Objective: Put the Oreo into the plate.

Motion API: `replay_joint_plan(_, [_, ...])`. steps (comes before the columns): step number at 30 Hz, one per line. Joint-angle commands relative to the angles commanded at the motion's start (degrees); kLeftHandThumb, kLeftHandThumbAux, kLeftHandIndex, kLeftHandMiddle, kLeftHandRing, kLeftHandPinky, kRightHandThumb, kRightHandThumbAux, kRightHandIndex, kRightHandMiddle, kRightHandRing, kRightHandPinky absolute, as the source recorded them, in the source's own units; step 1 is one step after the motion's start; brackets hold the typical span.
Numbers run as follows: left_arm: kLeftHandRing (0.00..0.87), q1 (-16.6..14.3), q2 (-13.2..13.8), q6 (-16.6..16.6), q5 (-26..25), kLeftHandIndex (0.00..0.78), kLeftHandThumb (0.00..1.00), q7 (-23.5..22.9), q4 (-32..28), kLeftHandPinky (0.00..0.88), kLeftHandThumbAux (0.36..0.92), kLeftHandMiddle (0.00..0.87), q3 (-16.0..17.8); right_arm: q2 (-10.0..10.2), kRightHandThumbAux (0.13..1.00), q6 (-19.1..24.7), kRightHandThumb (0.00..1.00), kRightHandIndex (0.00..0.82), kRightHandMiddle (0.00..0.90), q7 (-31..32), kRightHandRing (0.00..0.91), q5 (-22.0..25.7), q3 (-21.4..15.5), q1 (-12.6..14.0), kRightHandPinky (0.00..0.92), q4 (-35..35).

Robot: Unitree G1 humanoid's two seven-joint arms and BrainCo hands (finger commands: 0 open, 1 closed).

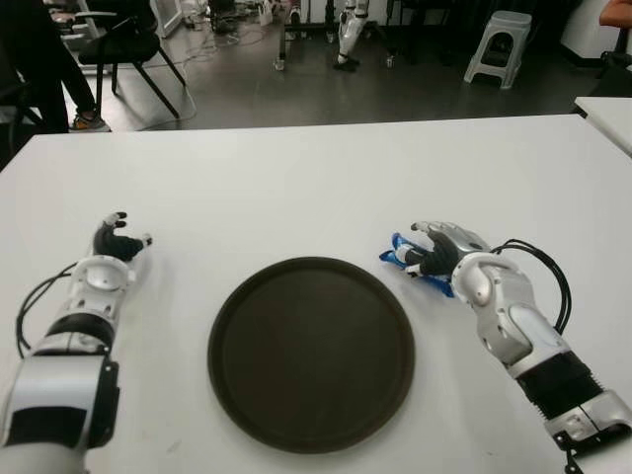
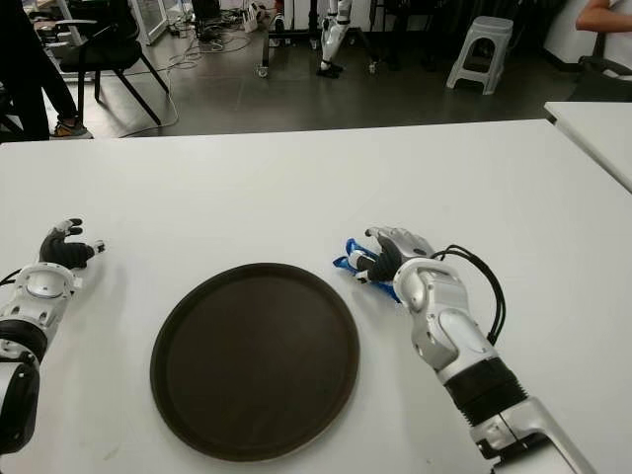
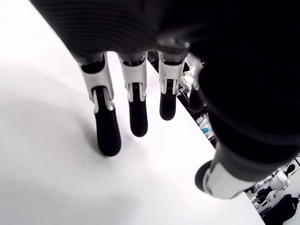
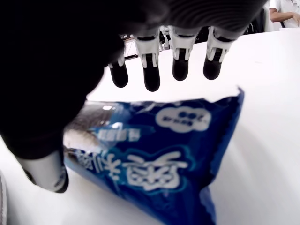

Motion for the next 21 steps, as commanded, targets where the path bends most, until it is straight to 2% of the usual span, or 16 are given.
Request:
replay_joint_plan(7, [0.192,0.14,-0.02,-0.36,0.71,0.060,0.250,0.70,0.02,0.217,0.764,0.159,-0.73,-0.15,0.644,0.37,0.196,0.000,0.015,0.50,0.031,-0.49,0.57,-0.14,0.030,0.08])
replay_joint_plan(14, [0.186,0.14,-0.01,-0.05,1.01,0.048,0.219,1.33,0.14,0.213,0.758,0.148,-1.28,-0.33,0.643,0.40,0.123,0.000,0.001,1.27,0.010,-0.62,1.48,0.94,0.036,-1.21])
replay_joint_plan(21, [0.193,0.26,-0.03,-0.34,1.00,0.051,0.214,1.36,0.14,0.228,0.754,0.149,-1.14,-0.35,0.654,1.15,0.086,0.000,0.000,3.12,0.015,-1.13,2.46,0.74,0.050,-1.40])
